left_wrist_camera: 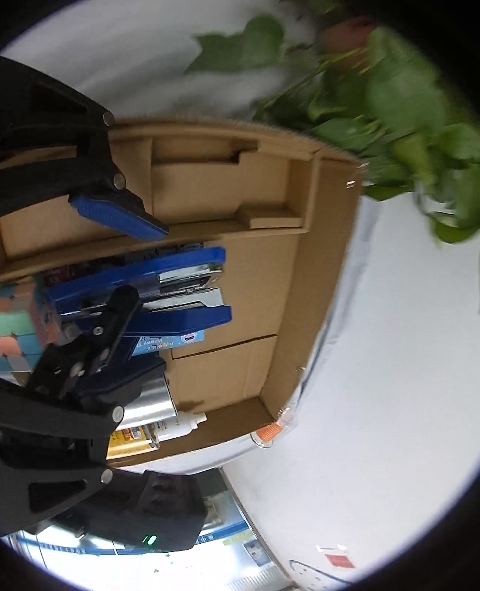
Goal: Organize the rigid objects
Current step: 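Stand the blue stapler upright in the tray and release, then grasp the white handheld fan by its handle with both grippers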
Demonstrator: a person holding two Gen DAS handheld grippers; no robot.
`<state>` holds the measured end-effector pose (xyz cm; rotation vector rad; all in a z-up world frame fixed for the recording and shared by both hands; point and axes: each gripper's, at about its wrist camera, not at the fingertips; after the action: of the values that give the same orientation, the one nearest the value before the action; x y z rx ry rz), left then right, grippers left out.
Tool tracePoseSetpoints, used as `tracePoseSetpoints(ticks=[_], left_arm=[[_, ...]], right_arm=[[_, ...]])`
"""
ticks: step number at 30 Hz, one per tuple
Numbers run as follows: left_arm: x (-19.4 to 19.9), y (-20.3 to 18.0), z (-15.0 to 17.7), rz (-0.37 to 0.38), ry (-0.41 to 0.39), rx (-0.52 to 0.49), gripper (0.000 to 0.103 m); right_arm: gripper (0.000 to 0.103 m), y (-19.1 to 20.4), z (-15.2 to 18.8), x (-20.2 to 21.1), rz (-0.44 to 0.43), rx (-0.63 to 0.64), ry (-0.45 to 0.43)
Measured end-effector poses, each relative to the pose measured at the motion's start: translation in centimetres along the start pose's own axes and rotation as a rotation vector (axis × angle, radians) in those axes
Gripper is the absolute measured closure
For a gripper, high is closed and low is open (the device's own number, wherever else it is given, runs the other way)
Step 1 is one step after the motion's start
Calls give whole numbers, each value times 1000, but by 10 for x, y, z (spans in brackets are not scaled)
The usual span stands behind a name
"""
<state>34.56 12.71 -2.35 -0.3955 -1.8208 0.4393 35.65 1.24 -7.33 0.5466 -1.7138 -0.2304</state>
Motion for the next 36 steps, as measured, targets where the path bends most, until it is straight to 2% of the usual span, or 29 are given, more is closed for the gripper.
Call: tracePoseSetpoints(ticks=[3, 7, 8, 9, 10, 11, 12, 13, 15, 17, 19, 21, 23, 25, 28, 31, 34, 36], left_arm=[[37, -11, 23, -22, -93, -39, 38], [86, -27, 81, -123, -231, -108, 36], [96, -28, 95, -150, -250, -116, 28], [105, -28, 111, -187, -270, -116, 23], [113, -28, 130, -235, -297, -105, 20], [120, -27, 149, -276, -320, -99, 20], [123, -27, 167, -309, -329, -96, 19], [123, -26, 182, -329, -325, -89, 19], [116, -21, 214, -330, -297, -67, 19], [99, -14, 240, -296, -224, -18, 19], [77, -2, 267, -235, -129, 34, 20], [61, 11, 289, -176, -64, 90, 21], [49, 20, 315, -73, -18, 155, 21], [38, 26, 329, 12, 13, 190, 24], [24, 25, 337, 87, 59, 211, 48], [11, 19, 338, 128, 70, 210, 50], [1, 5, 336, 180, 88, 182, 57], [-7, -4, 328, 210, 110, 163, 57]], right_arm=[[72, 1, 2, 0, 17, -32, 1], [48, 1, 9, 3, 73, -23, 18], [45, 2, 12, 7, 98, -12, -3], [38, 3, 16, 14, 119, 3, -30], [26, 3, 25, 29, 146, 28, -74], [18, 3, 35, 43, 171, 53, -116], [5, 5, 47, 57, 204, 85, -165], [0, 8, 68, 77, 259, 143, -240], [0, 13, 109, 105, 345, 234, -354], [0, 16, 161, 122, 334, 319, -405], [1, 19, 208, 119, 250, 429, -333], [1, 23, 255, 100, 159, 510, -223], [8, 26, 284, 80, 86, 525, -114], [23, 33, 309, 57, 2, 557, 4], [31, 47, 330, 30, -20, 620, 93], [34, 53, 339, 18, -40, 646, 137], [37, 47, 343, 16, -4, 624, 129], [40, 36, 339, 18, 19, 582, 117]])
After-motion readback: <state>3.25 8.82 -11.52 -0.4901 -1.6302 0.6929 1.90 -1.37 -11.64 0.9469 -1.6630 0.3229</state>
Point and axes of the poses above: each gripper's, at about its wrist camera, not at the fingertips, and x roughly against the way its jaws point, y to its left, z to its underside, and after that the axes turned 13 degrees about y, right-handed
